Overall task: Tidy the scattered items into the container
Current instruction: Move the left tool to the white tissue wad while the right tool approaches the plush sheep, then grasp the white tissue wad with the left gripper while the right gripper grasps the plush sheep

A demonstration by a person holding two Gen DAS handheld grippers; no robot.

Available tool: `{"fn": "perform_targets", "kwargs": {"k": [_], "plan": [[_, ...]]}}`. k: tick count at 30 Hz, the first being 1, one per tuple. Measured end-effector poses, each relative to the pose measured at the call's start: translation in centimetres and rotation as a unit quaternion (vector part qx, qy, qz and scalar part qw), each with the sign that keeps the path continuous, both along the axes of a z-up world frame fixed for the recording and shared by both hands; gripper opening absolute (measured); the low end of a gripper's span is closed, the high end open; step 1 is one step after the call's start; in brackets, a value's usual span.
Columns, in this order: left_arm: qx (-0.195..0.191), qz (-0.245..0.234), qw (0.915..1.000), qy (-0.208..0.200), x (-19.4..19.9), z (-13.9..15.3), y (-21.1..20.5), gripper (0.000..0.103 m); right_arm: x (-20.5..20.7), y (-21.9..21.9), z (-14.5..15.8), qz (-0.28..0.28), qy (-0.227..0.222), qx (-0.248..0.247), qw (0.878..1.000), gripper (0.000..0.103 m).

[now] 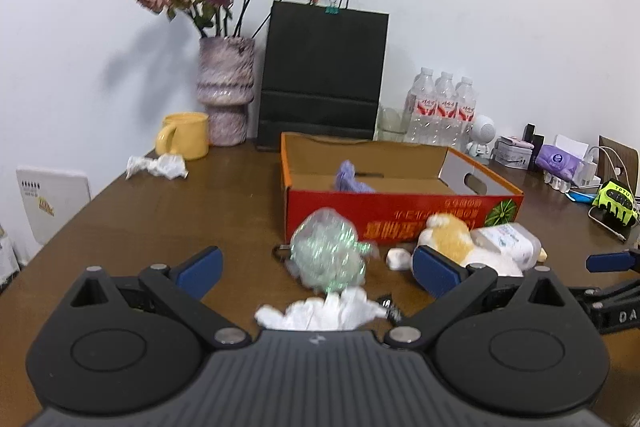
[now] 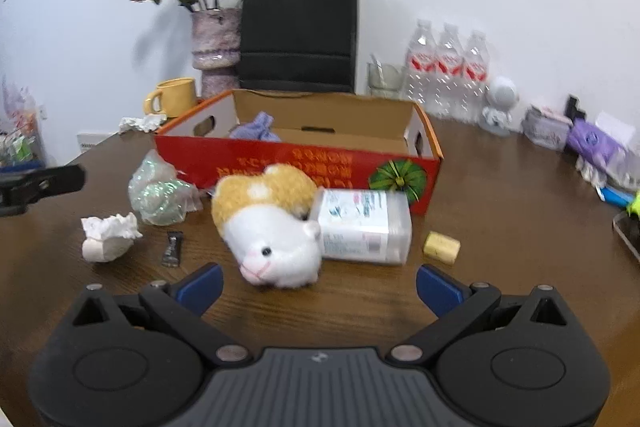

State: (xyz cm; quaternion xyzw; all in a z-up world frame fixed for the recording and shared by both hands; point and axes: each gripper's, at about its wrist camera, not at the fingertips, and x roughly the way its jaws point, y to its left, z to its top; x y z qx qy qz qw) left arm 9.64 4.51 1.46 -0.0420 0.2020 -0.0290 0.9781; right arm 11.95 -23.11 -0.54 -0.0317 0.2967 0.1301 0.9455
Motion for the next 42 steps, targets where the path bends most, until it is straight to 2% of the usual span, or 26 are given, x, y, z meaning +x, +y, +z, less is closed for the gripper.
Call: {"fn": "perform_targets", "kwargs": {"k": [3, 14, 19, 25, 26, 28, 30, 31, 33, 34, 36, 39, 42], "plan": [[-0.005, 0.006, 0.9999, 0.01, -0.5, -0.7, 0.3, 0.103, 0.1, -0.4, -0.8, -0.006, 0.016, 0.01, 1.0, 0.103], [-0.004, 0.005, 0.9992, 0.04, 0.1, -2.2, 0.3, 0.103, 0.3, 0.5, -1.7, 0.006, 0.023, 0.006, 1.0, 0.103], [0.003, -0.004, 0.9985, 0.055, 1.2, -2.9, -0.1, 0.103, 1.5, 1.8, -1.4, 0.03, 0.006, 0.004, 1.0, 0.102], [0.034, -0.016, 0.9959, 0.082, 2.9, -3.9, -1.2, 0.102, 3.9, 3.9, -0.3, 0.079, -0.035, -0.01, 0.996, 0.093], [0.037, -0.014, 0.9956, 0.085, 3.2, -4.1, -1.2, 0.099, 4.5, 4.4, -0.2, 0.088, -0.036, -0.015, 0.995, 0.092], [0.039, -0.005, 0.9949, 0.093, 3.7, -4.5, -1.3, 0.086, 5.7, 5.1, -0.4, 0.103, -0.029, -0.024, 0.994, 0.082], [0.034, -0.001, 0.9943, 0.101, 4.1, -4.8, -1.0, 0.067, 6.8, 5.6, -0.8, 0.114, -0.008, -0.029, 0.993, 0.065], [0.028, 0.0, 0.994, 0.106, 4.3, -5.0, -0.8, 0.061, 7.2, 5.9, -1.1, 0.118, 0.004, -0.031, 0.993, 0.062], [0.018, 0.0, 0.9936, 0.112, 4.5, -5.2, -0.4, 0.038, 7.5, 6.0, -1.9, 0.12, 0.018, -0.039, 0.992, 0.06], [0.012, -0.001, 0.994, 0.109, 4.4, -5.2, -0.2, 0.034, 7.4, 6.1, -2.1, 0.122, 0.016, -0.046, 0.991, 0.059], [0.007, -0.002, 0.9951, 0.099, 4.2, -5.0, 0.0, 0.028, 6.9, 6.0, -2.0, 0.128, 0.01, -0.041, 0.991, 0.048], [0.008, -0.008, 0.9968, 0.079, 3.7, -4.5, 0.0, 0.027, 6.1, 5.2, -1.6, 0.129, 0.003, -0.019, 0.991, 0.043], [0.007, -0.01, 0.9977, 0.066, 3.2, -4.0, -0.2, 0.027, 5.4, 4.6, -1.2, 0.124, -0.009, -0.006, 0.992, 0.042]]}}
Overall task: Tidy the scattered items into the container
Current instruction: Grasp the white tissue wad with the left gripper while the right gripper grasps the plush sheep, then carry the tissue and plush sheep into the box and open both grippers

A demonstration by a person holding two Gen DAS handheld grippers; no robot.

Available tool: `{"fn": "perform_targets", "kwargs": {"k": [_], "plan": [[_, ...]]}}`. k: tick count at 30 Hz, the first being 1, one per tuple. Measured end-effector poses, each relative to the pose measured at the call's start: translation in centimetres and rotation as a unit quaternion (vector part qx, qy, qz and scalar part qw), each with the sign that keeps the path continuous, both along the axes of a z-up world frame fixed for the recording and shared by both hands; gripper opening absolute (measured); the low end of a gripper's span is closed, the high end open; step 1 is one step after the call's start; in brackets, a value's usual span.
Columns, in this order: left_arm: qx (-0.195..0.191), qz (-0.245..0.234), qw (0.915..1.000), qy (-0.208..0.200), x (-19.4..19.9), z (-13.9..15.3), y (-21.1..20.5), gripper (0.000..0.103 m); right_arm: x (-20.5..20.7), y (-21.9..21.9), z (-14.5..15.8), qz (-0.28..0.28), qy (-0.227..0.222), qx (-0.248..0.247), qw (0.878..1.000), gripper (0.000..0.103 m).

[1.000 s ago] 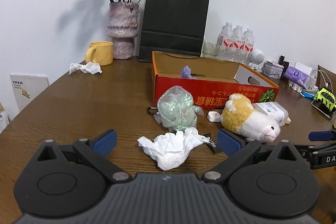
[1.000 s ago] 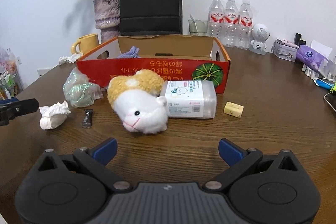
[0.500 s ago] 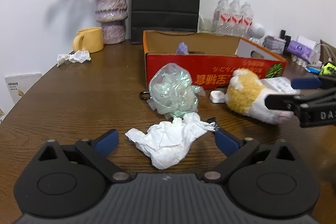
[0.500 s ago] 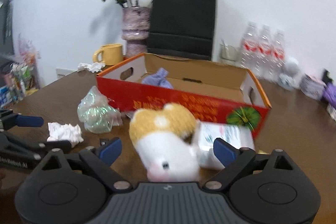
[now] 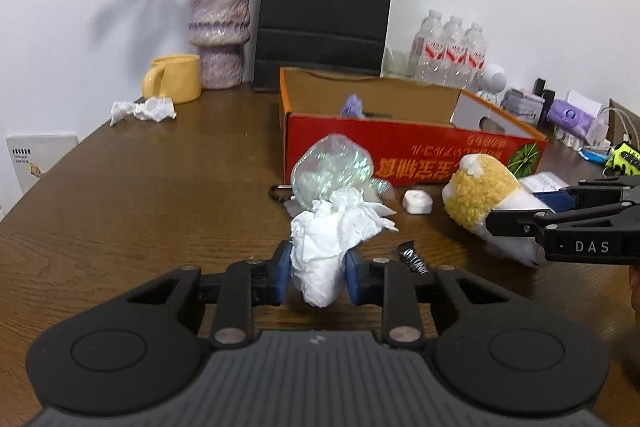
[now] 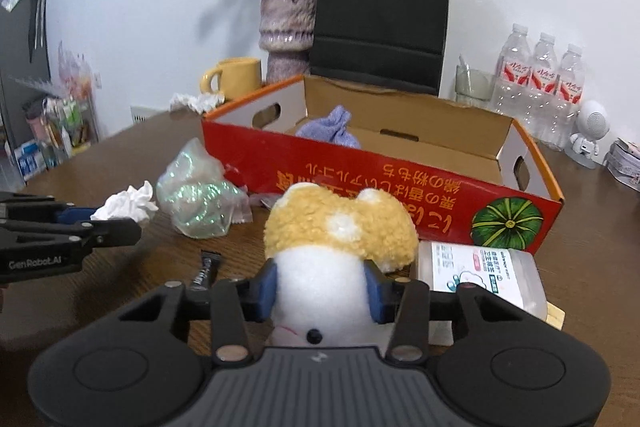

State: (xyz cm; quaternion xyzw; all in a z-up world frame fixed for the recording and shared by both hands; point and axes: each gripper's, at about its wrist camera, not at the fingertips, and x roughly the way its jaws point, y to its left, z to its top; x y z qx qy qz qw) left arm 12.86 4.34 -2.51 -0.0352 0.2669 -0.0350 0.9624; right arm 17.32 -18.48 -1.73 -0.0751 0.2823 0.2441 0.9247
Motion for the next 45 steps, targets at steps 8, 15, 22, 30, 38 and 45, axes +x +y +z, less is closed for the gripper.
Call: {"fn": "perform_targets", "kwargs": {"k": [8, 15, 22, 30, 38, 45], "plan": [[-0.01, -0.001, 0.9998, -0.018, -0.6, 1.2, -0.1, 0.027, -0.9, -0.6, 1.6, -0.006, -0.031, 0.019, 0.999, 0.042], [-0.017, -0.008, 0.9991, -0.038, -0.4, 2.5, -0.4, 0.027, -1.4, -0.9, 2.9, -0.009, -0.054, 0.026, 0.998, 0.042], [-0.026, -0.002, 0.9959, -0.087, 1.5, 5.4, -1.2, 0.027, -0.3, -1.3, 5.2, -0.027, -0.087, 0.04, 0.995, 0.042], [-0.036, 0.01, 0.991, -0.129, 7.0, 8.3, -3.1, 0.027, 4.1, -1.8, 7.7, -0.059, -0.111, 0.061, 0.99, 0.042], [-0.031, 0.024, 0.9936, -0.106, 13.6, 7.5, -4.7, 0.028, 10.3, -1.3, 6.5, -0.084, -0.087, 0.056, 0.991, 0.043], [-0.023, 0.023, 0.998, -0.054, 17.4, 4.4, -5.3, 0.028, 14.6, -1.3, 3.4, -0.1, -0.04, 0.035, 0.994, 0.043]]}}
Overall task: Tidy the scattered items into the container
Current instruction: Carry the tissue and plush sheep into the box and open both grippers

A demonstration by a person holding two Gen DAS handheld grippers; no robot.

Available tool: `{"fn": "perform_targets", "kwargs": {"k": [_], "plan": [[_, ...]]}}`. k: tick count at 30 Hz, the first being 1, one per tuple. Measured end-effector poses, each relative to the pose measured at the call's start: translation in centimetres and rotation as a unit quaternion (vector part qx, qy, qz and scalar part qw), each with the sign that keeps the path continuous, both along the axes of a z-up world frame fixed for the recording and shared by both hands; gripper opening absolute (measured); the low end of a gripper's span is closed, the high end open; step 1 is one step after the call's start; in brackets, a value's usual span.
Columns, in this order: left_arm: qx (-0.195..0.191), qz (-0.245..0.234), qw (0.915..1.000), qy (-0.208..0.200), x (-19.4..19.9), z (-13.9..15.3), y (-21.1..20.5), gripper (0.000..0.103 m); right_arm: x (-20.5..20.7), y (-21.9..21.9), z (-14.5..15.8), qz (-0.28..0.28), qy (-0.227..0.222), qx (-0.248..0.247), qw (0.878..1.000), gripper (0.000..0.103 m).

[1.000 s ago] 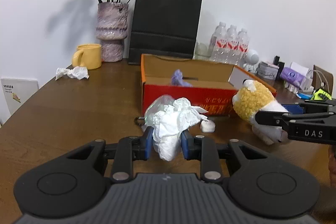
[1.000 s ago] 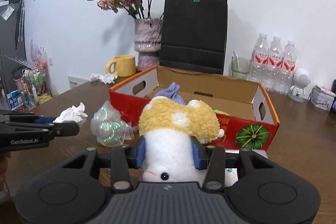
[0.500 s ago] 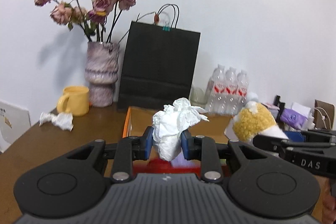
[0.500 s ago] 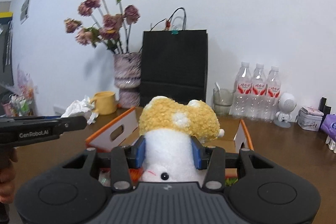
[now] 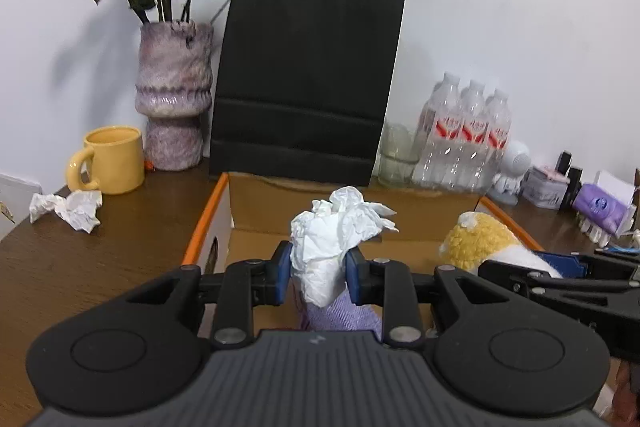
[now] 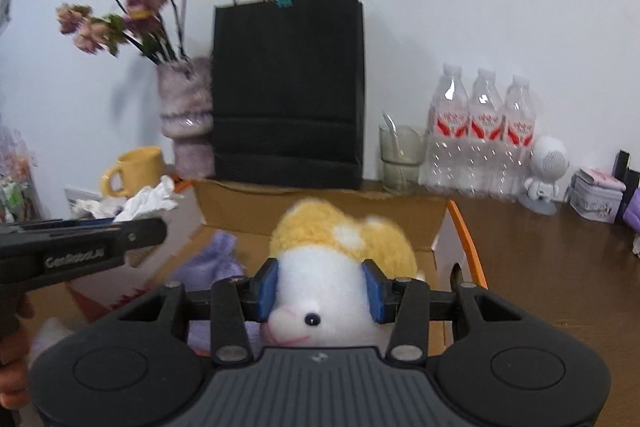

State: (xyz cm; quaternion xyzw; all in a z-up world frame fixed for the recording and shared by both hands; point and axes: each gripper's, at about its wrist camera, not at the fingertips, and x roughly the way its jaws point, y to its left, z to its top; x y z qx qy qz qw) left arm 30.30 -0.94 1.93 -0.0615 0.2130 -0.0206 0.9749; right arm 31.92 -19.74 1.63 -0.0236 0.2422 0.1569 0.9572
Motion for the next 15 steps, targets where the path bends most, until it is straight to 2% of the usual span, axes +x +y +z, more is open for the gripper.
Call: {"fn": "perform_targets", "kwargs": {"k": [2, 4, 5, 6, 7, 8, 9, 11, 13, 15], "plan": [[0.004, -0.002, 1.0, 0.005, 0.3, -0.5, -0.1, 0.029, 0.6, -0.3, -0.4, -0.002, 0.008, 0.004, 1.0, 0.043], [0.006, -0.005, 0.9999, 0.007, 0.6, -0.7, -0.1, 0.034, 1.0, -0.4, -0.6, -0.002, 0.01, 0.005, 1.0, 0.043], [0.007, -0.006, 0.9999, 0.007, 0.8, -0.7, -0.2, 0.046, 1.1, -0.4, -0.6, -0.003, 0.011, 0.006, 1.0, 0.045], [0.006, -0.005, 1.0, 0.004, 0.8, -0.7, -0.2, 0.069, 1.2, -0.4, -0.6, -0.003, 0.01, 0.006, 1.0, 0.047], [0.007, -0.001, 1.0, 0.004, 0.8, -0.7, -0.2, 0.083, 1.3, -0.4, -0.5, -0.001, 0.01, 0.007, 1.0, 0.052], [0.011, 0.006, 0.9999, 0.005, 0.8, -0.5, -0.3, 0.1, 1.4, -0.5, -0.4, 0.0, 0.012, 0.006, 1.0, 0.074], [0.016, 0.018, 0.9997, 0.002, 0.7, -0.4, -0.4, 0.103, 1.4, -0.6, -0.3, -0.01, 0.011, 0.002, 1.0, 0.086], [0.025, 0.026, 0.9993, -0.001, 0.6, -0.1, -0.3, 0.103, 1.4, -0.9, 0.0, -0.009, 0.013, 0.003, 1.0, 0.096], [0.02, 0.029, 0.9994, 0.005, 0.5, 0.0, -0.1, 0.103, 1.4, -1.2, 0.3, -0.001, 0.021, 0.012, 1.0, 0.102], [0.008, 0.027, 0.9995, 0.01, 0.5, 0.1, 0.1, 0.103, 1.3, -1.2, 0.6, 0.004, 0.025, 0.014, 1.0, 0.103]]}}
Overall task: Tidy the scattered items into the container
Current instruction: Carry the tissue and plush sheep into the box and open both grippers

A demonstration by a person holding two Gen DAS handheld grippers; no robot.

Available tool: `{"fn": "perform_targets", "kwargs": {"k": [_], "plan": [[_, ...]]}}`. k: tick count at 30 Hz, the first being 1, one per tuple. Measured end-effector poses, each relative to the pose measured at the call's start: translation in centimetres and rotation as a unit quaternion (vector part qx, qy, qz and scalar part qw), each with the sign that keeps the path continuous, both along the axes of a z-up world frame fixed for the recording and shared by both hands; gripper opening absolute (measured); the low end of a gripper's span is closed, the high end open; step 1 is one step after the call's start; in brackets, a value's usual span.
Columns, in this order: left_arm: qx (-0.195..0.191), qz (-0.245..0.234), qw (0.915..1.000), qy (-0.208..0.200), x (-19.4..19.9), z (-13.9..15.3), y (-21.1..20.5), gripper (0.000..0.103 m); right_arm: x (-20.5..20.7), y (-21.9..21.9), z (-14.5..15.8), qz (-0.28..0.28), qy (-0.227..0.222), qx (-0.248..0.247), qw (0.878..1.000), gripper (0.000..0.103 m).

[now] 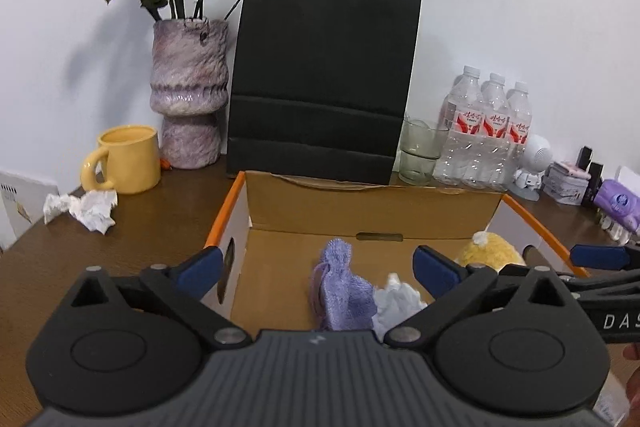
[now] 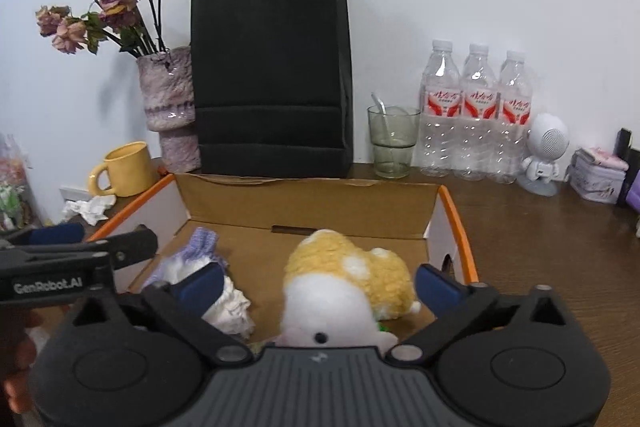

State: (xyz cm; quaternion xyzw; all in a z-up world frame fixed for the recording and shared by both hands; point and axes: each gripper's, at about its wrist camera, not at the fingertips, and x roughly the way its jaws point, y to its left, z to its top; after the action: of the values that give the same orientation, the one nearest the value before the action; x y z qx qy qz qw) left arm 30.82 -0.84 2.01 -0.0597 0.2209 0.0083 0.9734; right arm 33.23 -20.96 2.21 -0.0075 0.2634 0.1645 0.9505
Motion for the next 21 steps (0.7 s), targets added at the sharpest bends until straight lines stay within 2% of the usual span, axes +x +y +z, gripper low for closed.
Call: {"fn": "perform_targets", "kwargs": {"k": [15, 21], "plan": [[0.004, 0.004, 1.0, -0.008, -0.9, 1.0, -0.1, 0.103, -0.7, 0.3, 0.5, 0.004, 0.003, -0.01, 1.0, 0.103], [-0.006, 0.005, 0.9998, -0.018, -2.2, 1.9, 0.2, 0.103, -1.9, -0.1, 1.3, 0.001, -0.002, -0.005, 1.0, 0.103]]}}
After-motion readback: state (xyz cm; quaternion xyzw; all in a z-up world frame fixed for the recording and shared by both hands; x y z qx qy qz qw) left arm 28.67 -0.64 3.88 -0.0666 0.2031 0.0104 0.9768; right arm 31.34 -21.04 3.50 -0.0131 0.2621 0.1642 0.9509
